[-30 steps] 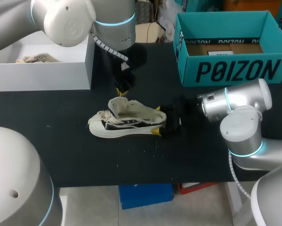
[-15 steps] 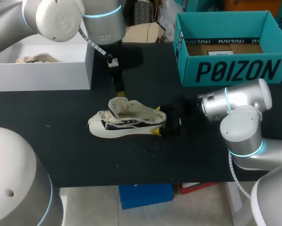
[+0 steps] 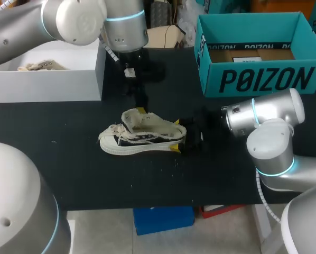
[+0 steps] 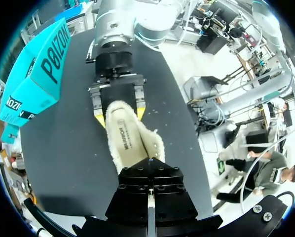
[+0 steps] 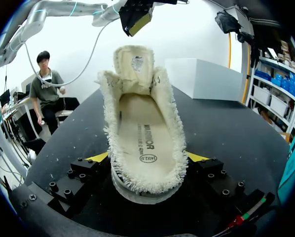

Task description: Take the shoe out of the shoebox, open the shoe tongue, remove and reinsert the insole, then place the shoe into the shoebox

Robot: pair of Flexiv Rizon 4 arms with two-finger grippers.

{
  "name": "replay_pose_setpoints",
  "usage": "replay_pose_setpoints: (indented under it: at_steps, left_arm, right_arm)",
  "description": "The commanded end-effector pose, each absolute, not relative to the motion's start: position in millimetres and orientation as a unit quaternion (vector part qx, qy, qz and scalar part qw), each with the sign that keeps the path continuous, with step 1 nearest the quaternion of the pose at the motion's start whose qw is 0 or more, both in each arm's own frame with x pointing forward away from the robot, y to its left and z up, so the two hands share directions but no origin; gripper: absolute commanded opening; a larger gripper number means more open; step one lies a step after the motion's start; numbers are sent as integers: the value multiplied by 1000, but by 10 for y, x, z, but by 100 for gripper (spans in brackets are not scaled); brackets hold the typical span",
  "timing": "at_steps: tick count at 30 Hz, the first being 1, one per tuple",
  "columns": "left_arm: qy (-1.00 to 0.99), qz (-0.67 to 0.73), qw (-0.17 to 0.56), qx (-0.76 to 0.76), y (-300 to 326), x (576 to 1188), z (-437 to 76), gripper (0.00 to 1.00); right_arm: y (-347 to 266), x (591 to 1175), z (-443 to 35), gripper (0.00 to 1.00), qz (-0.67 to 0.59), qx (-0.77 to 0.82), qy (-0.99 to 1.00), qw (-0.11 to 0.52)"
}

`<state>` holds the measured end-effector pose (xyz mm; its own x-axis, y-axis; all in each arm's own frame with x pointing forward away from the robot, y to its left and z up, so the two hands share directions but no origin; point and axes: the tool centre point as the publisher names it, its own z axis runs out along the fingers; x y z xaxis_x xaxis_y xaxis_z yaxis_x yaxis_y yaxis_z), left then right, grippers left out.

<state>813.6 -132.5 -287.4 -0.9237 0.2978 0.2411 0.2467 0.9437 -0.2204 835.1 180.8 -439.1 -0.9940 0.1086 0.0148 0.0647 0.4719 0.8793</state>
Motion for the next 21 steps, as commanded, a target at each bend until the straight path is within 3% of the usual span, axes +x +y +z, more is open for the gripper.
replay_pose_setpoints:
  at_steps: [1, 21]
  left_arm:
    - [-973, 89, 163, -134, -1425, 8172, -3031, 0]
    - [-972, 95, 194, -94, -1539, 8114, -3421, 0]
  right_arm:
    - [1797, 8367, -4415, 0, 510, 51, 858, 22]
    - [1797, 8367, -4415, 0, 510, 51, 858, 22]
